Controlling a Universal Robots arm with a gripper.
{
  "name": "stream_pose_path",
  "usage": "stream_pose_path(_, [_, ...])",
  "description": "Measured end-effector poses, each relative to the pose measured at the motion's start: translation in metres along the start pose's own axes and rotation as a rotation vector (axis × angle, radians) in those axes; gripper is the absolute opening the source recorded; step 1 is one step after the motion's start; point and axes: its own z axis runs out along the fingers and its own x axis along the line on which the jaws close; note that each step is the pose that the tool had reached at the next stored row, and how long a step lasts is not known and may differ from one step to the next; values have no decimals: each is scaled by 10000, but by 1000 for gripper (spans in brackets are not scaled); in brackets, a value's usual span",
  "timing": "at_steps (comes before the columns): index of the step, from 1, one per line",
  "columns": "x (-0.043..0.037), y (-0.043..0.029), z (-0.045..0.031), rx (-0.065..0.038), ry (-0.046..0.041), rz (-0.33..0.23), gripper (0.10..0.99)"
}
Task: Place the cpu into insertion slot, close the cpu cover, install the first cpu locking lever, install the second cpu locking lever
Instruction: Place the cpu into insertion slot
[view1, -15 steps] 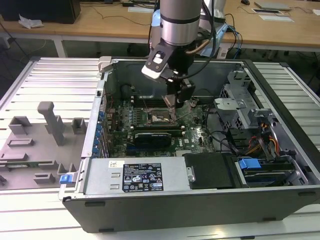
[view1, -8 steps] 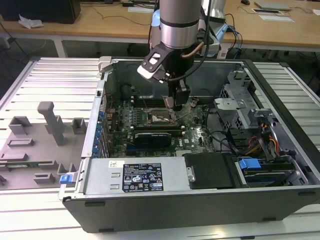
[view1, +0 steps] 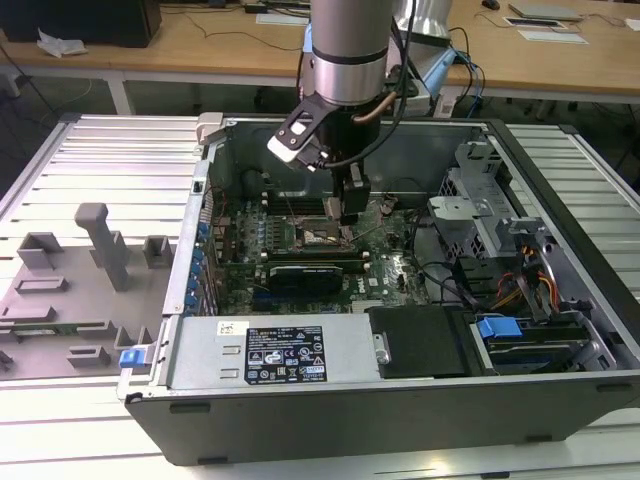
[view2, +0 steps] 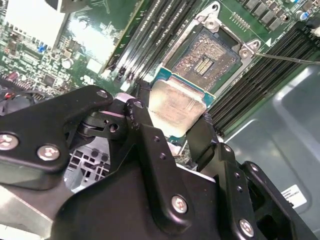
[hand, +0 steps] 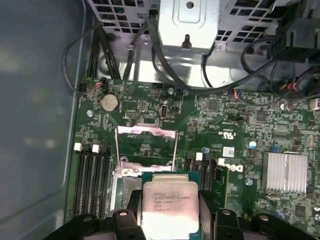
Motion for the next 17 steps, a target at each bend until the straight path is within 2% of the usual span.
stream_pose_path(5, [50,-75,54,-89,-20,17,541])
stream_pose_path(10, [61,-140,119,-135,-31,48,541])
stream_pose_path(12, [63,-170,183,-151,-40,110,541])
stream_pose_path(15, [63,-177,255,-151,-82,247,541])
stream_pose_path(17, [67,-178,267,-150,-93,296,541])
